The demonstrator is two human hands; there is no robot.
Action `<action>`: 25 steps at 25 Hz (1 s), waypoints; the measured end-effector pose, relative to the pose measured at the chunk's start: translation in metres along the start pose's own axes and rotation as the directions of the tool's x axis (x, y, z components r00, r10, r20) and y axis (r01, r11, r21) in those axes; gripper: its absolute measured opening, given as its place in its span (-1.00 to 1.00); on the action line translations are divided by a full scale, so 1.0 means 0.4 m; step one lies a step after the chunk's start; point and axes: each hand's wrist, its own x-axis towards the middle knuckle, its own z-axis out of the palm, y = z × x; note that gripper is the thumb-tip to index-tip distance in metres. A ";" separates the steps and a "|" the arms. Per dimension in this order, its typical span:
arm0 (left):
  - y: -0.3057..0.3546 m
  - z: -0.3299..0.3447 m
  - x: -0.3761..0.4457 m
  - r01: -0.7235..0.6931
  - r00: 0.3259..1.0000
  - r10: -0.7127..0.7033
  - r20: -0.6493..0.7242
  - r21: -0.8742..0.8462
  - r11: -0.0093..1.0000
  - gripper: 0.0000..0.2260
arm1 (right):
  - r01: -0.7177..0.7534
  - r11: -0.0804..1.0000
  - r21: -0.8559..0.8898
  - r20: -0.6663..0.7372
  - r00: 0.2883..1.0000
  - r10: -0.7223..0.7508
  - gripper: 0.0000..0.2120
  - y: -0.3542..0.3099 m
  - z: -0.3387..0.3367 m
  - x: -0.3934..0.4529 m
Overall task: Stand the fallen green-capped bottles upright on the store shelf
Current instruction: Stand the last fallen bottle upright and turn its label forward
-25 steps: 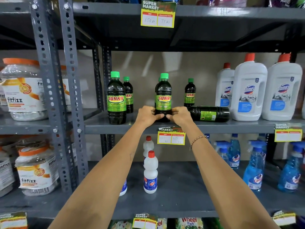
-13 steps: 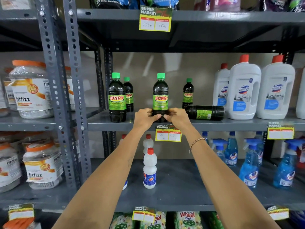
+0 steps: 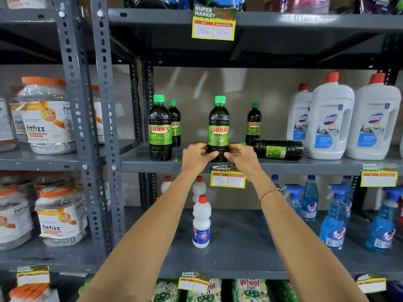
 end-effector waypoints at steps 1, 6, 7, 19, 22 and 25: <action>-0.003 -0.002 0.002 0.004 1.000 -0.003 0.019 -0.003 1.000 -0.56 | 0.008 1.000 -0.010 0.005 1.000 -0.008 -0.67 -0.003 0.001 -0.002; -0.023 0.017 -0.044 -0.047 0.984 0.075 -0.160 0.168 0.985 -0.58 | -0.006 0.997 -0.079 -0.055 0.998 0.002 -0.67 -0.005 -0.028 -0.020; -0.027 0.024 -0.068 -0.134 0.948 0.202 -0.246 0.267 0.954 -0.67 | 0.003 0.993 -0.118 -0.097 0.995 -0.014 -0.69 -0.002 -0.044 -0.022; 0.009 0.327 -0.104 -0.381 0.827 0.559 0.056 0.787 0.486 -0.51 | 0.169 0.725 -0.668 0.119 0.986 -0.119 -0.46 0.015 -0.295 0.068; -0.009 0.354 -0.095 -0.299 0.860 0.509 0.043 0.850 0.434 -0.53 | 0.184 0.602 -0.777 0.203 0.978 -0.037 -0.39 0.054 -0.330 0.103; -0.010 0.362 -0.091 -0.265 0.835 0.551 0.005 0.880 0.393 -0.61 | 0.206 0.498 -0.843 0.233 0.972 -0.008 -0.36 0.060 -0.348 0.137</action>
